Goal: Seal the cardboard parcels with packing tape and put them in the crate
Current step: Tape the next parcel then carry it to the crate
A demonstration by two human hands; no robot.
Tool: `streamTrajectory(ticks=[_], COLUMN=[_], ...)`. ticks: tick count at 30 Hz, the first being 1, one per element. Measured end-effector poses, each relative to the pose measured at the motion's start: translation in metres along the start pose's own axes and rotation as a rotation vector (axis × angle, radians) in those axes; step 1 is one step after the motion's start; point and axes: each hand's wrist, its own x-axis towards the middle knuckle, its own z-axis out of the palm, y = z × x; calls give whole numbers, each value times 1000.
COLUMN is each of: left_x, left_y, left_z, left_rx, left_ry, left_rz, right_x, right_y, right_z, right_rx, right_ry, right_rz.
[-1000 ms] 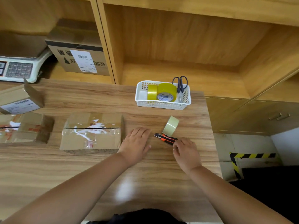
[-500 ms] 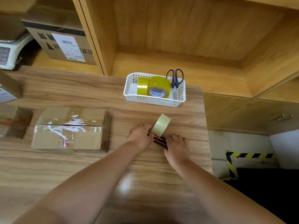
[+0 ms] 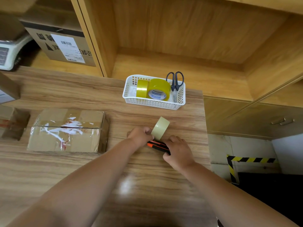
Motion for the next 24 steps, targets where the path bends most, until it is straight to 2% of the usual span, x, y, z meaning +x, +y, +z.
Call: streamTrajectory(ticks=[2, 6, 10, 13, 24], left_x=[-4, -12, -17, -20, -31], left_y=[1, 0, -1, -3, -11], left_z=[-2, -6, -12, -18, -35], left_rx=[-131, -413, -552, -579, -574], left_ry=[14, 0, 5, 36, 153], left_rz=[-18, -14, 19, 23, 39], right_x=[-2, -3, 2, 6, 14], right_y=[-2, -9, -14, -22, -48], right_z=[-3, -16, -23, -32, -37], right_rx=[18, 61, 175, 213, 241], right_ry=[16, -62, -105, -153, -121], right_rz=[-27, -43, 22, 57, 4])
